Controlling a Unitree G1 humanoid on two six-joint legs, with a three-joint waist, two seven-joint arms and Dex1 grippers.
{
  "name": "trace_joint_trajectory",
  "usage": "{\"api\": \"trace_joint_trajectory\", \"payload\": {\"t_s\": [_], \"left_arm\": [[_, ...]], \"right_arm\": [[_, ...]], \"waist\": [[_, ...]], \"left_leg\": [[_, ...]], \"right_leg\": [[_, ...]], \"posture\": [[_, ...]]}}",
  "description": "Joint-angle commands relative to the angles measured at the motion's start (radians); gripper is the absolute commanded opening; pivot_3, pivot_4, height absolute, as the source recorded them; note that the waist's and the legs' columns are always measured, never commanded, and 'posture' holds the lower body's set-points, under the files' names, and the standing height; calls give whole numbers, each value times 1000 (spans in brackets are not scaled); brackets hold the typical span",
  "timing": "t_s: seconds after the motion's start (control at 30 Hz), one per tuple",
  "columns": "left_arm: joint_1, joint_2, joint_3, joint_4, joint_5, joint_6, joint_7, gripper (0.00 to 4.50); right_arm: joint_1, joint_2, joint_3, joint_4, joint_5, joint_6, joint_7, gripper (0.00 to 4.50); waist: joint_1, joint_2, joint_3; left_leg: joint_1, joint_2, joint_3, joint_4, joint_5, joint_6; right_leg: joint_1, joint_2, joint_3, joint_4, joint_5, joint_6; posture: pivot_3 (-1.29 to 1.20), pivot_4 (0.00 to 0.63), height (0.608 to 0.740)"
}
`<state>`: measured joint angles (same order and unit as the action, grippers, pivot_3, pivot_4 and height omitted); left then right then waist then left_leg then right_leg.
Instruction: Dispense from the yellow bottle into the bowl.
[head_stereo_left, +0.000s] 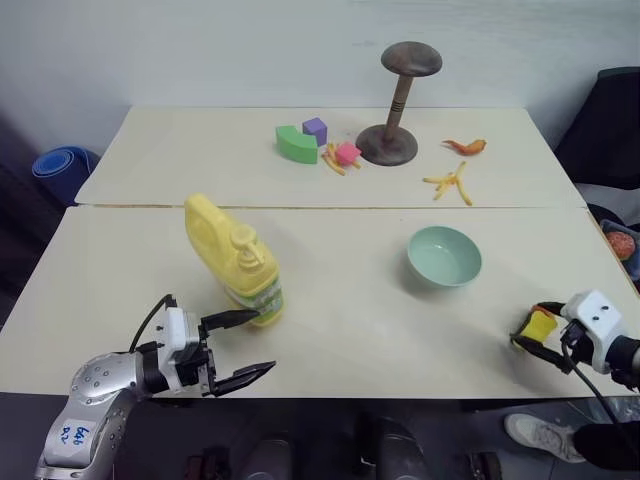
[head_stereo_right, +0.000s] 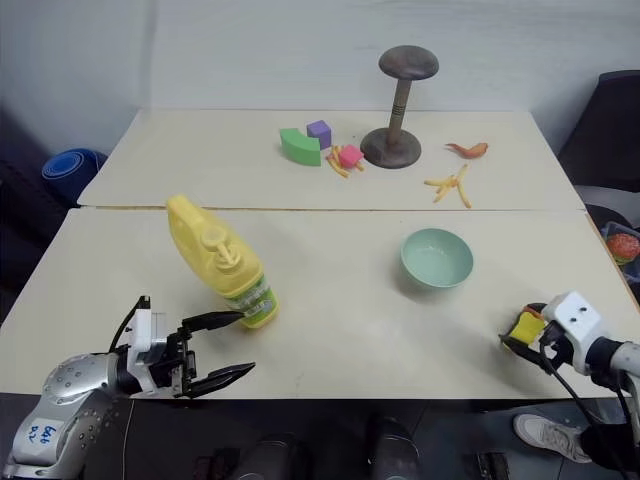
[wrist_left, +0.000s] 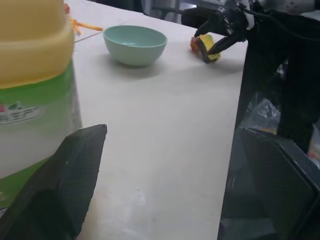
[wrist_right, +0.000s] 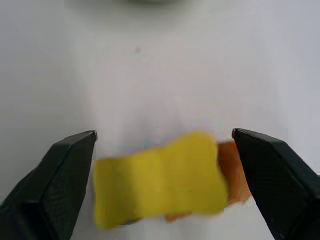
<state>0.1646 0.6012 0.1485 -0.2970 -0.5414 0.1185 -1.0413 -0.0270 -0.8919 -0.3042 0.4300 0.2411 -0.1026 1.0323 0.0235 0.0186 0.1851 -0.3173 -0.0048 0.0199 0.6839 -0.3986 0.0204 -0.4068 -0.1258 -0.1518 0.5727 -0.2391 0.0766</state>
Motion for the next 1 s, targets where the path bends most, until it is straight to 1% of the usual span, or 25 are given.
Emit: {"api": "trace_joint_trajectory", "payload": {"t_s": [0.03,0.07,0.13,0.27,0.37,0.53,0.6,0.67,0.73,0.87,0.9,0.97,1.0], "left_arm": [[-3,-3,30,-16,-35,1,3,4500],[-3,-1,30,-16,-35,0,0,4500],[-1,3,30,-16,-34,3,-3,4500],[-3,3,23,-16,-27,1,-4,4500],[-9,4,17,-13,-18,-2,-3,4500],[-27,-3,9,-11,1,-14,9,4500],[-32,-12,12,-8,16,-31,23,4500],[-30,-22,17,-10,27,-46,41,4500],[-15,-26,23,-19,29,-51,51,4500],[27,-27,57,-54,-7,-28,72,4500],[38,-28,76,-67,-30,-12,83,4500],[69,-19,121,-111,-115,53,96,4500],[86,-12,145,-134,-146,76,100,4500]], "right_arm": [[11,19,-38,-259,177,127,58,4456],[8,25,-31,-340,228,203,50,4456],[-22,31,4,-465,271,305,17,4456],[-99,61,85,-580,262,451,-73,4456],[-154,77,191,-586,172,497,-123,4456],[-274,203,332,-458,-28,460,-308,4456],[-304,243,363,-420,-71,482,-354,4085],[-339,282,389,-373,-105,473,-383,3545],[-372,315,395,-338,-112,471,-390,2776],[-400,335,404,-321,-114,456,-365,1305],[-406,333,407,-323,-113,448,-352,987],[-417,329,404,-336,-108,451,-337,209],[-422,322,405,-345,-105,444,-317,35]], "waist": [[-1,0,0],[-1,1,0],[0,1,0],[2,0,0],[4,0,0],[0,-1,0],[0,-1,0],[-1,-1,0],[-2,-1,0],[-4,-1,0],[-4,-1,0],[-4,-1,0],[-4,-1,0]], "left_leg": [[0,0,0,0,0,0],[0,0,0,0,0,0],[0,1,0,0,0,-1],[0,1,0,0,0,-1],[0,0,-2,0,0,-1],[-2,-1,-4,0,0,-1],[-2,-1,-4,0,0,-1],[-2,-1,-4,0,1,-2],[-2,-1,-4,0,1,-1],[-2,0,-4,0,2,-1],[-2,0,-4,0,2,-1],[-2,0,-5,0,2,-1],[-2,0,-5,0,1,-1]], "right_leg": [[0,0,1,0,0,0],[0,0,1,0,0,0],[0,0,1,0,0,0],[-1,0,2,0,0,0],[-4,-1,0,-1,0,0],[-4,-1,-3,-1,0,0],[-4,-1,-3,0,0,0],[-4,-1,-3,1,0,0],[-4,-1,-3,1,0,0],[-4,0,-3,3,0,0],[-4,0,-3,3,0,0],[-4,0,-4,2,0,0],[-4,0,-4,2,0,0]], "posture": [[0,150,740],[0,150,740],[0,150,740],[0,150,740],[0,150,740],[0,150,740],[0,150,740],[0,150,740],[0,150,740],[0,150,740],[0,150,740],[0,150,740],[0,150,740]]}}
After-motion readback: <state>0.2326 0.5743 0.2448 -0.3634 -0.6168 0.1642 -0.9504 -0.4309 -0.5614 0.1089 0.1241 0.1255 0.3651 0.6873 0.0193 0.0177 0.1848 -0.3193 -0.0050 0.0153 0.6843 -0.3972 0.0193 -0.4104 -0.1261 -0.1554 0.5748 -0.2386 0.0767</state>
